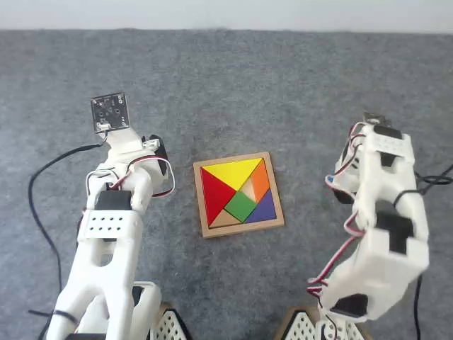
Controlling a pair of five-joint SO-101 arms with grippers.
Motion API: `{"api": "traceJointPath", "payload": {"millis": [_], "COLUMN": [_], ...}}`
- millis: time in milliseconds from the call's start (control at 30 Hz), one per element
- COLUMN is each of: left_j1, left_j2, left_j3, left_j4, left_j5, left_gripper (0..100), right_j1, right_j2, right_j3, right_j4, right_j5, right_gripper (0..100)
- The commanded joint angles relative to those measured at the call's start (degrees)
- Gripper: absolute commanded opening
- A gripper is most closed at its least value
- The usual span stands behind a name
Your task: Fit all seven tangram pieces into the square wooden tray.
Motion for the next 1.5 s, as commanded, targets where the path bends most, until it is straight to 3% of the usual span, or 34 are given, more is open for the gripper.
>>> {"api": "traceJointPath", "payload": {"millis": [0, 233, 567, 1067, 1267, 1333, 1467], "left_j1": [0.4, 0.4, 0.4, 0.4, 0.4, 0.4, 0.4], "left_j2": [-0.5, -0.5, -0.5, -0.5, -0.5, -0.5, -0.5], "left_j3": [-1.5, -1.5, -1.5, -1.5, -1.5, -1.6, -1.6], "left_j4": [-1.1, -1.1, -1.3, -1.2, -1.1, -1.1, -1.1], "left_j5": [0.3, 0.3, 0.3, 0.3, 0.3, 0.3, 0.3], "left_gripper": [5, 5, 5, 5, 5, 5, 5], "right_j1": [1.0, 0.7, 0.1, -10.4, -8.7, -8.7, -11.6], "right_j2": [5.8, 15.4, 16.9, 16.6, 13.9, 11.9, 9.0], "right_j3": [-10.6, -24.2, -33.8, -34.7, -35.1, -35.1, -35.1], "right_j4": [-0.6, 1.4, 5.1, 0.6, 4.7, 7.2, 11.2], "right_j5": [-0.5, -0.5, -0.3, -0.3, -0.3, -0.2, -0.2], "right_gripper": [2.9, 2.8, 2.8, 2.9, 3.2, 6.5, 22.5]}}
